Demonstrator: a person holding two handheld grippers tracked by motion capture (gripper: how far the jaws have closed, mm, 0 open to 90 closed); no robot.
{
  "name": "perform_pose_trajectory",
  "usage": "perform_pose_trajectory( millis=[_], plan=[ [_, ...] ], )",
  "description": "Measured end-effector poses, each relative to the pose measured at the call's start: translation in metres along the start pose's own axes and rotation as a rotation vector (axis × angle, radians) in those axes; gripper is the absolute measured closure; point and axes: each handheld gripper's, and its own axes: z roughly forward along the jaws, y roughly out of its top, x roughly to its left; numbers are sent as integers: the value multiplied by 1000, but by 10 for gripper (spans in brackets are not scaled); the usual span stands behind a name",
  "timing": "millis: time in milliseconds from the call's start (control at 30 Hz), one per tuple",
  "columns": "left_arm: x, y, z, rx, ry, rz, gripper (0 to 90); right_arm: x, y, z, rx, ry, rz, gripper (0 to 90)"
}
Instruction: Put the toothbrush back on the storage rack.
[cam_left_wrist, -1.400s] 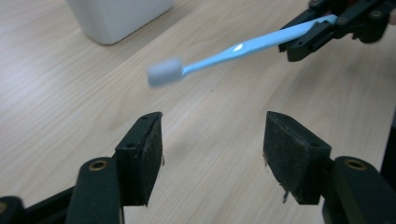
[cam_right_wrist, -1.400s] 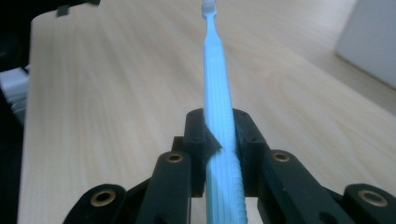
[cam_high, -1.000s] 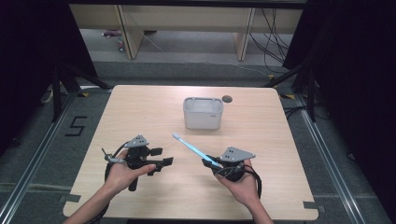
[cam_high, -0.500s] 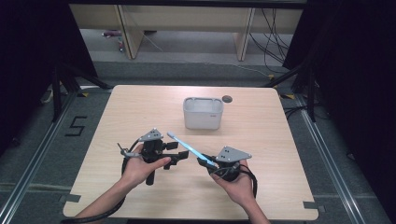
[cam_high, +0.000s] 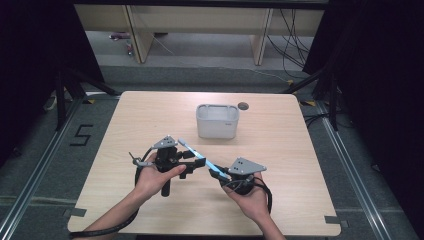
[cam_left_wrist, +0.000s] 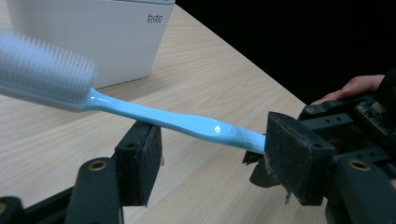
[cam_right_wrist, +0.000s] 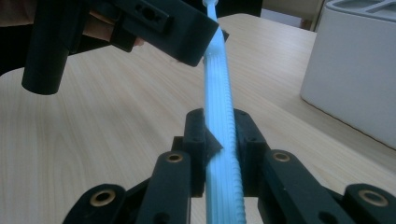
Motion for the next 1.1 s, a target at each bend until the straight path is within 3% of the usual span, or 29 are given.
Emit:
perform_pose_trajectory(
  millis=[67,100,300,367,467,600,733,800,867,1000,1033,1067,1100],
  plan=[
    [-1,0,1,-9,-8,-5,394,2,0,0,20,11,24,785],
    [-1,1,2,-12,-12,-4,423,1,0,1,18,9,-4,785],
    [-6,5,3,-42,-35,6,533,6,2,2,47,6,2,782],
    [-8,6,3,-56,-42,25,620,7,3,5,31,2,-24,779],
    [-11,9,3,-62,-66,46,660,8,4,6,48,-7,-36,775],
    [-16,11,3,-61,-101,72,740,11,3,9,66,1,-30,754],
    [-20,11,2,-49,-125,95,823,12,3,12,70,11,-9,668],
    [-21,11,2,-50,-116,123,831,11,3,10,90,18,-3,628],
    [-21,12,0,-47,-74,165,833,9,5,5,84,12,13,584],
    [-19,13,-2,-50,-35,199,833,8,8,-4,87,10,48,567],
    [-19,13,-2,-47,-28,209,833,5,10,-8,36,8,35,580],
    [-19,13,-2,-45,-25,212,833,5,10,-8,36,8,35,580],
    [-19,12,-2,-42,-25,217,834,4,15,-14,7,-13,72,609]
  ],
)
